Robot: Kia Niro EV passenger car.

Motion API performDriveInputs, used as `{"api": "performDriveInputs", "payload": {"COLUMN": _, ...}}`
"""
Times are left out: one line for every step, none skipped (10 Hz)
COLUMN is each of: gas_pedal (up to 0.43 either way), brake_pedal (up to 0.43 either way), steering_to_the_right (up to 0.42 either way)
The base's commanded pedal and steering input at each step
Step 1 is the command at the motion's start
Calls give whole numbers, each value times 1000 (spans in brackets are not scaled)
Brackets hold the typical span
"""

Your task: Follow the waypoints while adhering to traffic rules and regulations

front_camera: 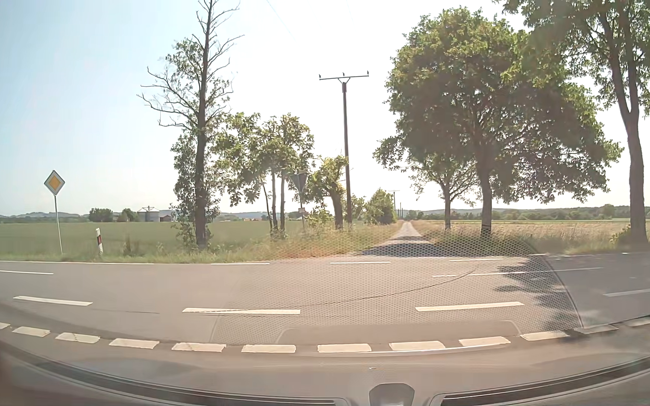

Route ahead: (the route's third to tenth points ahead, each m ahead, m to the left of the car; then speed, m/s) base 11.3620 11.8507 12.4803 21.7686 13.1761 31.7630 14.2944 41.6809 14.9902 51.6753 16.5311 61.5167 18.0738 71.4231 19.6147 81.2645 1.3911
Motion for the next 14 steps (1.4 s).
{"api": "performDriveInputs", "payload": {"gas_pedal": 0, "brake_pedal": 6, "steering_to_the_right": -4}}
{"api": "performDriveInputs", "payload": {"gas_pedal": 0, "brake_pedal": 6, "steering_to_the_right": -7}}
{"api": "performDriveInputs", "payload": {"gas_pedal": 0, "brake_pedal": 6, "steering_to_the_right": -10}}
{"api": "performDriveInputs", "payload": {"gas_pedal": 0, "brake_pedal": 6, "steering_to_the_right": -17}}
{"api": "performDriveInputs", "payload": {"gas_pedal": 0, "brake_pedal": 6, "steering_to_the_right": -29}}
{"api": "performDriveInputs", "payload": {"gas_pedal": 0, "brake_pedal": 6, "steering_to_the_right": -41}}
{"api": "performDriveInputs", "payload": {"gas_pedal": 0, "brake_pedal": 6, "steering_to_the_right": -60}}
{"api": "performDriveInputs", "payload": {"gas_pedal": 0, "brake_pedal": 6, "steering_to_the_right": -77}}
{"api": "performDriveInputs", "payload": {"gas_pedal": 0, "brake_pedal": 6, "steering_to_the_right": -80}}
{"api": "performDriveInputs", "payload": {"gas_pedal": 0, "brake_pedal": 140, "steering_to_the_right": -79}}
{"api": "performDriveInputs", "payload": {"gas_pedal": 0, "brake_pedal": 232, "steering_to_the_right": -78}}
{"api": "performDriveInputs", "payload": {"gas_pedal": 0, "brake_pedal": 262, "steering_to_the_right": -78}}
{"api": "performDriveInputs", "payload": {"gas_pedal": 0, "brake_pedal": 293, "steering_to_the_right": -78}}
{"api": "performDriveInputs", "payload": {"gas_pedal": 0, "brake_pedal": 305, "steering_to_the_right": -82}}
